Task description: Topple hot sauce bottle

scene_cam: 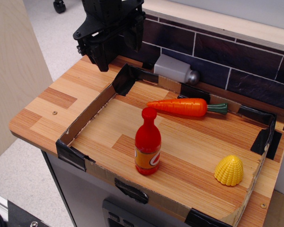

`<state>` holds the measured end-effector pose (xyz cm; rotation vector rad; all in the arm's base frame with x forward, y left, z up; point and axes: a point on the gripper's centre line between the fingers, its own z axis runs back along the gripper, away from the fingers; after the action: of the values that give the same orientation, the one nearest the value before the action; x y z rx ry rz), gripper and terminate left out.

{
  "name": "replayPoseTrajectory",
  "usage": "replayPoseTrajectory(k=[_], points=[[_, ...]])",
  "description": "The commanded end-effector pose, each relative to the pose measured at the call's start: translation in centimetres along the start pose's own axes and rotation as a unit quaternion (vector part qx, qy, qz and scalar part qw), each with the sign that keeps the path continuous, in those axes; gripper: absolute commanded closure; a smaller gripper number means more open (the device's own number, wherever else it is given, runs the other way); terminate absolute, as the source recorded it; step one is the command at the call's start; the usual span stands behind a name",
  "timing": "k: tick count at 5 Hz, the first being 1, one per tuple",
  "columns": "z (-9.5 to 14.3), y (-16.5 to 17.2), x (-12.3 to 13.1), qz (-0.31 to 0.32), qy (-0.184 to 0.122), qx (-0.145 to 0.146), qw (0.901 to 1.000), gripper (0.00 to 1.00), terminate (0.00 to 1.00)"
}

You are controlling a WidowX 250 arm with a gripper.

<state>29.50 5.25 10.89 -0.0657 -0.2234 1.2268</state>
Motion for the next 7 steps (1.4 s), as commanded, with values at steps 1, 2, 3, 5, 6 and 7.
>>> replayPoseTrajectory(k=[1, 2, 3, 5, 6, 7], points=[[0.0, 0.0, 0.0, 0.0, 0.0, 0.0, 1.0, 0.0, 0.0], [1.4, 1.1, -2.4, -0.002, 0.023, 0.011, 0.9997, 0.0, 0.0], [2.6, 2.7, -4.3, 0.004, 0.037, 0.014, 0.9992, 0.0, 0.0], [1.8, 3.6, -8.2, -0.005, 0.046, 0.041, 0.9981, 0.0, 0.0], [0.4, 3.1, -8.7, 0.007, 0.03, 0.033, 0.999, 0.0, 0.0], [-0.1, 3.0, -9.7, 0.0, 0.038, 0.033, 0.9987, 0.0, 0.0]])
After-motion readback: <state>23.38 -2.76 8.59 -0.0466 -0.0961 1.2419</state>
